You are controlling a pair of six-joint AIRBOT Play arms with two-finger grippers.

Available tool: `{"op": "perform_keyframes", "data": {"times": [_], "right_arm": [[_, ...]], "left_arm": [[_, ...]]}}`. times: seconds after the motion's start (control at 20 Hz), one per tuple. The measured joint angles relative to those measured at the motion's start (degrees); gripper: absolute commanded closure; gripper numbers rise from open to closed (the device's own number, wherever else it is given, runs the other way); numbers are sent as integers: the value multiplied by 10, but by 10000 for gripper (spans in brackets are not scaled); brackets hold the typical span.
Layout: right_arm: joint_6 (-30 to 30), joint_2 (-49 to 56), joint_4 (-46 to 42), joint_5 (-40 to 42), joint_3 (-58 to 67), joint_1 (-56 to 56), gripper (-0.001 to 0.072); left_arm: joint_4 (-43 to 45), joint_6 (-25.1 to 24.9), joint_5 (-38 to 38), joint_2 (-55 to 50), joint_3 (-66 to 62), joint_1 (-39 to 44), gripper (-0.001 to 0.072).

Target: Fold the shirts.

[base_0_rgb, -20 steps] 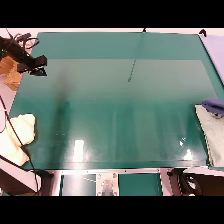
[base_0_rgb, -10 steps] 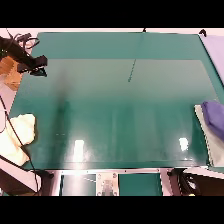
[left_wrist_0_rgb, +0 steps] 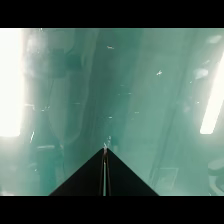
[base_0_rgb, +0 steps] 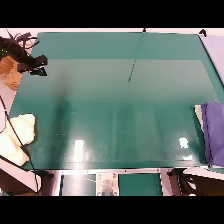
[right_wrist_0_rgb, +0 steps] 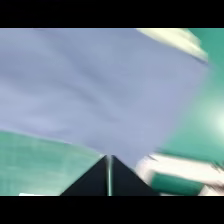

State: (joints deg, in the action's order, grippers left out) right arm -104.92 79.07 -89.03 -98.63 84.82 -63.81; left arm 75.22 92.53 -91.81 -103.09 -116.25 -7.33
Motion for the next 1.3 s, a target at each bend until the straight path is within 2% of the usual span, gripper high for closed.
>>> {"op": "perform_keyframes", "data": {"times": [0.2, 0.4, 0.55, 0.8, 1.0, 1.3], "right_arm": [[14, -1, 90, 66, 40, 123, 697], [43, -8, 135, 122, 6, 293, 697], [62, -35, 147, 173, -91, 426, 698], [72, -116, 162, 259, -315, 614, 697], [72, -156, 179, 311, -405, 685, 695], [72, -170, 192, 325, -435, 711, 695]], "left_arm": [[-44, -5, 12, 0, 0, 0, 690], [-87, -11, 12, 34, 29, 9, 690], [-100, -16, 27, 111, 114, 30, 690], [-108, -26, 89, 279, 365, 80, 690], [-112, -29, 136, 364, 523, 106, 689], [-116, -30, 170, 394, 583, 114, 688]]}}
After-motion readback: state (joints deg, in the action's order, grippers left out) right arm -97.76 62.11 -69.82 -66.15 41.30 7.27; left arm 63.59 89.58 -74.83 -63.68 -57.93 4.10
